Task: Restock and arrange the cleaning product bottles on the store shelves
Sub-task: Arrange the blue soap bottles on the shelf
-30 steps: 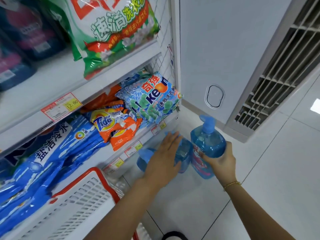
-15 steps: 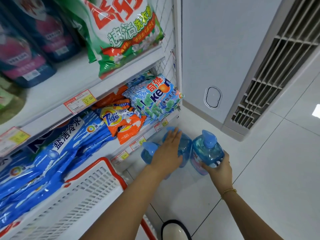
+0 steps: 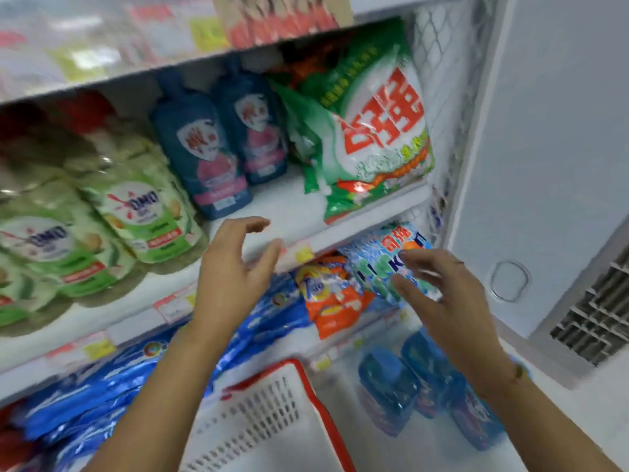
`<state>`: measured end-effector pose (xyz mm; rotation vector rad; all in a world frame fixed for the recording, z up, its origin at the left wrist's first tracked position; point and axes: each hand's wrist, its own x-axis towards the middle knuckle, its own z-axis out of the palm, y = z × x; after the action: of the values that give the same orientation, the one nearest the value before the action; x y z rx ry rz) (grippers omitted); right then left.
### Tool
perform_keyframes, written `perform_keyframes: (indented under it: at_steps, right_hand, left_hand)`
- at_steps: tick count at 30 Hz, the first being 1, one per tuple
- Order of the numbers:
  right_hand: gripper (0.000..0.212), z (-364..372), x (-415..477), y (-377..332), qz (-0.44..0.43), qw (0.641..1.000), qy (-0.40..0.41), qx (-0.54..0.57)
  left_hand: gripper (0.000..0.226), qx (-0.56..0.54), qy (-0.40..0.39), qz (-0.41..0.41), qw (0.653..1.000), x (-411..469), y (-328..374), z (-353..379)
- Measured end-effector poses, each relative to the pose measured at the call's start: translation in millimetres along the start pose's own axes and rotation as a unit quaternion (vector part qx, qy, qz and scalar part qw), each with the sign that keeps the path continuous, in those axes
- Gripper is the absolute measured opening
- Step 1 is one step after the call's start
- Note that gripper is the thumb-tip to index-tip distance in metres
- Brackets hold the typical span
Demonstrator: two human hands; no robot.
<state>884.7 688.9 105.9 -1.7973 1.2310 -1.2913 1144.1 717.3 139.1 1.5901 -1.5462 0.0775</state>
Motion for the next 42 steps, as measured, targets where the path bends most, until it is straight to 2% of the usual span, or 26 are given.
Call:
perform_keyframes:
  at_steps: [2, 4, 6, 7, 13, 16, 17, 20, 22, 24, 27, 31, 35, 38, 42]
  right_hand:
    - [0.028, 33, 39, -29, -0.03, 0.997, -0.06, 0.036]
    - [0.036, 70, 84, -48, -0.012, 0.991, -0.117, 0.062]
    - [0.053, 109, 130, -57, 0.017, 0.987, -0.15, 0.057]
    - [0.06, 126, 150, -58, 0.033, 0.985, -0.162, 0.058]
    - [0.068, 207, 233, -34, 0.129, 0.97, -0.188, 0.086]
    - [0.082, 231, 259, -25, 0.13, 0.97, -0.173, 0.115]
    - [0.079, 234, 265, -29, 0.134, 0.969, -0.168, 0.125]
    - [0.05, 242, 275, -40, 0.136, 0.973, -0.149, 0.11]
    - [0.047, 249, 269, -38, 0.123, 0.98, -0.12, 0.098]
    - [0.054, 254, 256, -30, 0.107, 0.986, -0.098, 0.08]
    - [0.063, 252, 245, -35, 0.112, 0.986, -0.109, 0.059]
    - [0.097, 252, 268, -42, 0.155, 0.974, -0.14, 0.09]
    - [0.101, 260, 274, -40, 0.155, 0.964, -0.17, 0.131]
    - [0.106, 266, 277, -33, 0.149, 0.97, -0.149, 0.121]
    - [0.109, 254, 262, -33, 0.114, 0.99, -0.073, 0.026]
  left_hand:
    - [0.047, 0.065, -0.035, -0.033, 0.997, 13, -28, -19]
    - [0.062, 0.139, -0.104, -0.048, 0.984, 16, -50, -25]
    - [0.078, 0.233, -0.198, -0.007, 0.952, 13, -66, -19]
    - [0.081, 0.263, -0.221, 0.019, 0.939, 12, -74, -16]
    - [0.058, 0.285, -0.149, 0.112, 0.94, 19, -104, -10]
    - [0.053, 0.277, -0.138, 0.11, 0.945, 17, -105, -6]
    - [0.052, 0.277, -0.134, 0.107, 0.945, 17, -105, -5]
    - [0.052, 0.289, -0.136, 0.097, 0.943, 17, -104, -5]
    - [0.053, 0.296, -0.137, 0.092, 0.941, 17, -103, -6]
    - [0.053, 0.298, -0.138, 0.091, 0.94, 17, -101, -5]
    - [0.053, 0.301, -0.138, 0.089, 0.939, 17, -99, -5]
    - [0.053, 0.304, -0.135, 0.085, 0.939, 16, -98, -5]
    - [0.051, 0.3, -0.136, 0.082, 0.941, 16, -98, -5]
    - [0.052, 0.305, -0.131, 0.086, 0.939, 16, -100, -4]
    - [0.052, 0.305, -0.123, 0.095, 0.94, 16, -101, -4]
